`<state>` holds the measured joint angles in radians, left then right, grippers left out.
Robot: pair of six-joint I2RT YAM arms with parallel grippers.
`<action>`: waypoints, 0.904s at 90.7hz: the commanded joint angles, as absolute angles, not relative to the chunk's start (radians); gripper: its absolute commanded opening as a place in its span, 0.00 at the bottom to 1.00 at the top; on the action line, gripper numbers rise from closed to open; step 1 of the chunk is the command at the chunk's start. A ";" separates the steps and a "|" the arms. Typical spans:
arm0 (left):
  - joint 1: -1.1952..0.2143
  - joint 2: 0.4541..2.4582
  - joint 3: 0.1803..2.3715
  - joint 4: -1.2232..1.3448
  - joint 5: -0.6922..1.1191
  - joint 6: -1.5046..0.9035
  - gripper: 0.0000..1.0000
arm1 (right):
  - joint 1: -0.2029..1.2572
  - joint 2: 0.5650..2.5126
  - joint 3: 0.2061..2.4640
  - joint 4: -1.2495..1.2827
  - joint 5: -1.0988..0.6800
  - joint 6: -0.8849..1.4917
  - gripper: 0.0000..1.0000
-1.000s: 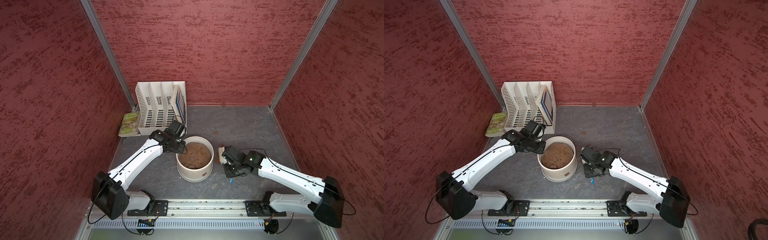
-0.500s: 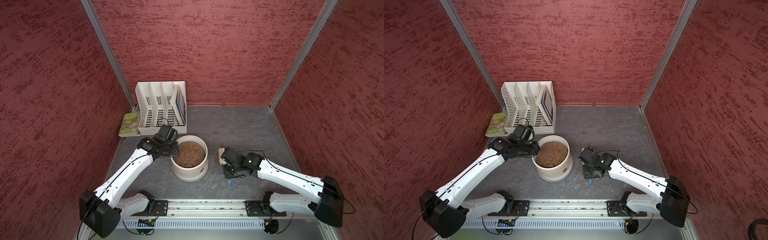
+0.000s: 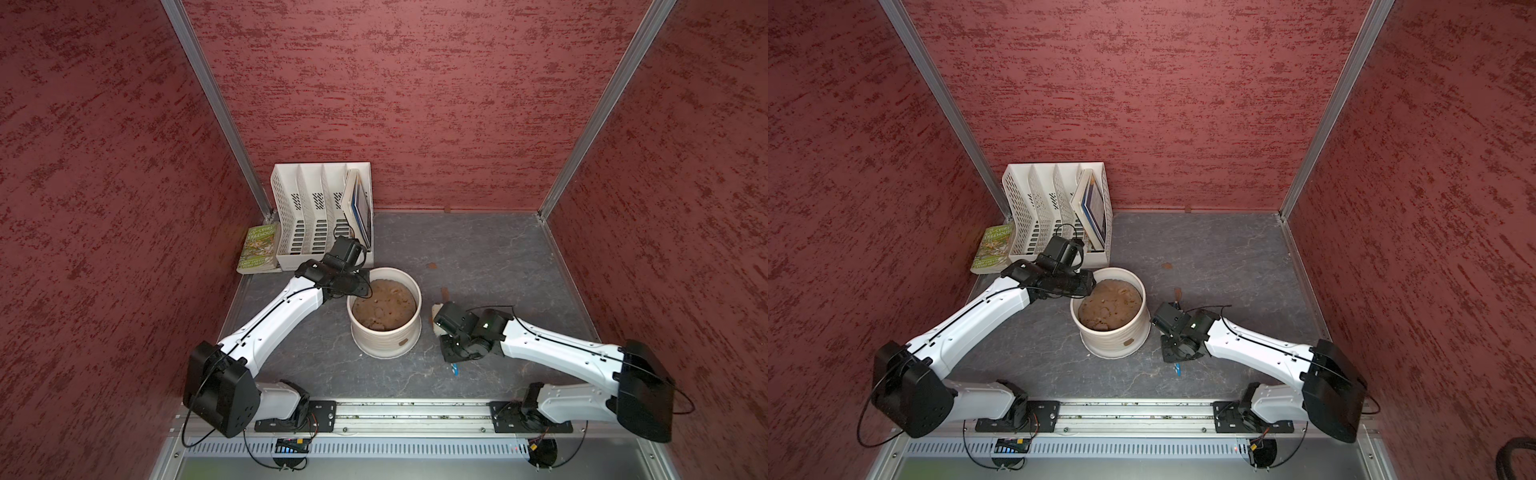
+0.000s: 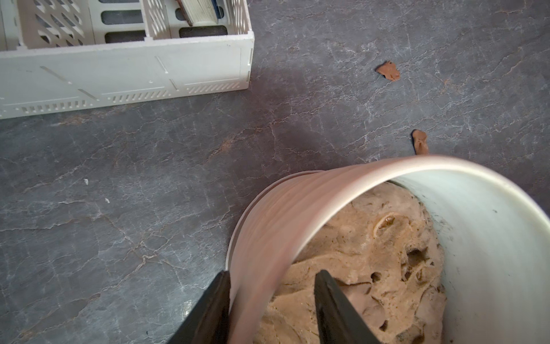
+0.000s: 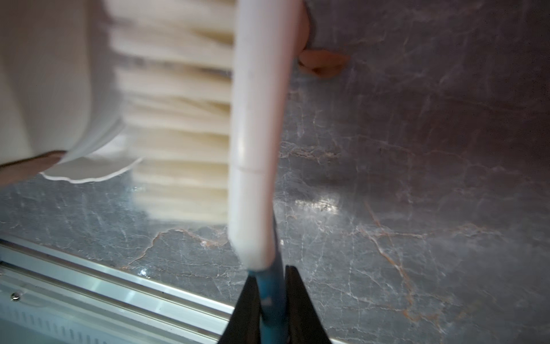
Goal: Scrub the dried mud off the ceramic pot
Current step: Brush off the soil from the pot, then rotate the pot on the tray.
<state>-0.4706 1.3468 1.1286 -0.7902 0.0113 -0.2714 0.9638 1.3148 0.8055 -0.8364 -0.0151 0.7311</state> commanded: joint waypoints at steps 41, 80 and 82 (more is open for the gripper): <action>-0.487 1.500 1.273 -0.732 0.065 -0.108 0.53 | 0.978 1.322 0.822 -0.793 -0.036 0.742 0.00; -0.497 1.471 1.275 -0.866 -0.049 -0.130 0.13 | 0.978 1.280 0.814 -0.824 -0.010 0.753 0.00; -0.497 1.464 1.272 -0.875 -0.053 -0.131 0.11 | 0.978 1.279 0.813 -0.823 -0.010 0.752 0.00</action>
